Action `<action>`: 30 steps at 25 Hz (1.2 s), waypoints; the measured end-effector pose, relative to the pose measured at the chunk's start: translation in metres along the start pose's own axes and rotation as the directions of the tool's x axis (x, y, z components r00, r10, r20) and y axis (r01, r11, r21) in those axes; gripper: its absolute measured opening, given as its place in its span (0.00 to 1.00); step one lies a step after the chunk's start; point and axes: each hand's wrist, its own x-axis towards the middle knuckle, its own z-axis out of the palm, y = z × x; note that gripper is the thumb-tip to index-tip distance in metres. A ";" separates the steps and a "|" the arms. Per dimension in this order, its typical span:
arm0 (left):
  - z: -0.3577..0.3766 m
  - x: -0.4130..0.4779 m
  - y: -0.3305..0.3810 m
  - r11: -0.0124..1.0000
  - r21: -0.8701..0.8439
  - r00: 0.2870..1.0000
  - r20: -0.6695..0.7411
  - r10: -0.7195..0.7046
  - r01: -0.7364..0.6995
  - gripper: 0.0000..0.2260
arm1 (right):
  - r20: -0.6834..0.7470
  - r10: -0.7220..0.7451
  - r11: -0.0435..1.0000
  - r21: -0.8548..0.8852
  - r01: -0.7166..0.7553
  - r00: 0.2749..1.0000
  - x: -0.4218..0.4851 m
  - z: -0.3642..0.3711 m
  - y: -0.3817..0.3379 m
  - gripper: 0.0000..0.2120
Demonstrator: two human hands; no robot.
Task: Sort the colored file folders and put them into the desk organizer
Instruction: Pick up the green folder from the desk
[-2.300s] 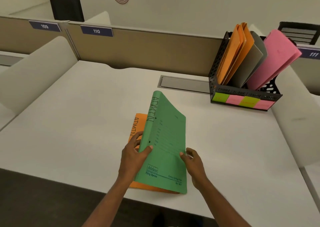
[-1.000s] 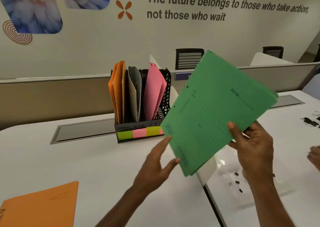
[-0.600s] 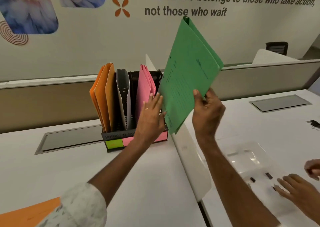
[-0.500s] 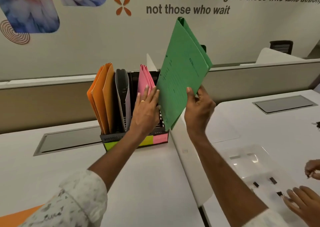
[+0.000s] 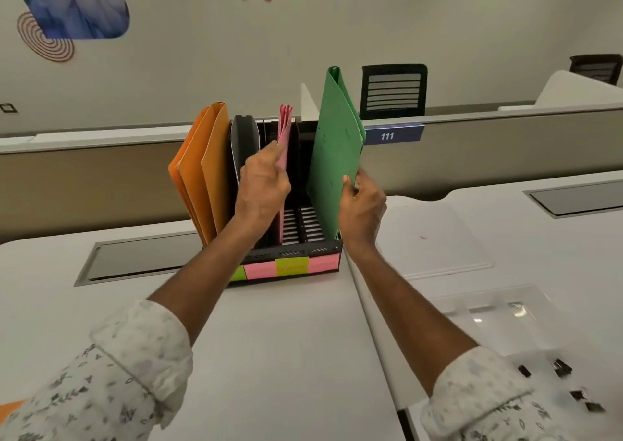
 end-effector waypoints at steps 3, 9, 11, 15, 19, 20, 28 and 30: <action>-0.005 -0.001 -0.006 0.988 -0.103 0.987 -0.096 -0.125 0.115 0.23 | 0.031 0.029 0.999 -0.026 -0.028 0.999 -0.004 0.002 0.000 0.16; -0.007 -0.005 -0.014 0.992 0.030 0.978 -0.171 -0.116 0.123 0.22 | 0.161 0.113 0.991 -0.092 -0.099 0.980 0.003 0.009 -0.007 0.17; -0.008 -0.011 -0.021 0.946 0.323 0.996 -0.093 0.007 0.024 0.22 | 0.248 0.164 0.980 -0.154 -0.128 0.955 0.004 0.012 -0.001 0.18; -0.014 -0.014 -0.041 0.761 0.635 0.991 0.077 0.109 -0.133 0.24 | 0.338 0.239 0.961 -0.216 -0.173 0.910 -0.007 0.013 0.007 0.15; -0.015 -0.022 -0.042 0.739 0.648 0.983 0.136 0.122 -0.182 0.26 | 0.348 0.223 0.970 -0.172 -0.172 0.911 -0.014 0.014 0.005 0.14; -0.015 -0.024 -0.042 0.750 0.634 0.982 0.137 0.131 -0.188 0.26 | 0.363 0.205 0.975 -0.156 -0.158 0.909 -0.014 0.015 0.003 0.14; -0.022 -0.049 -0.047 0.767 0.578 0.957 0.238 0.167 -0.278 0.27 | 0.305 0.333 0.942 -0.139 -0.304 0.892 -0.031 0.014 0.004 0.13; -0.024 -0.059 -0.048 0.780 0.554 0.953 0.245 0.180 -0.290 0.27 | 0.331 0.359 0.933 -0.107 -0.344 0.873 -0.049 0.011 0.003 0.15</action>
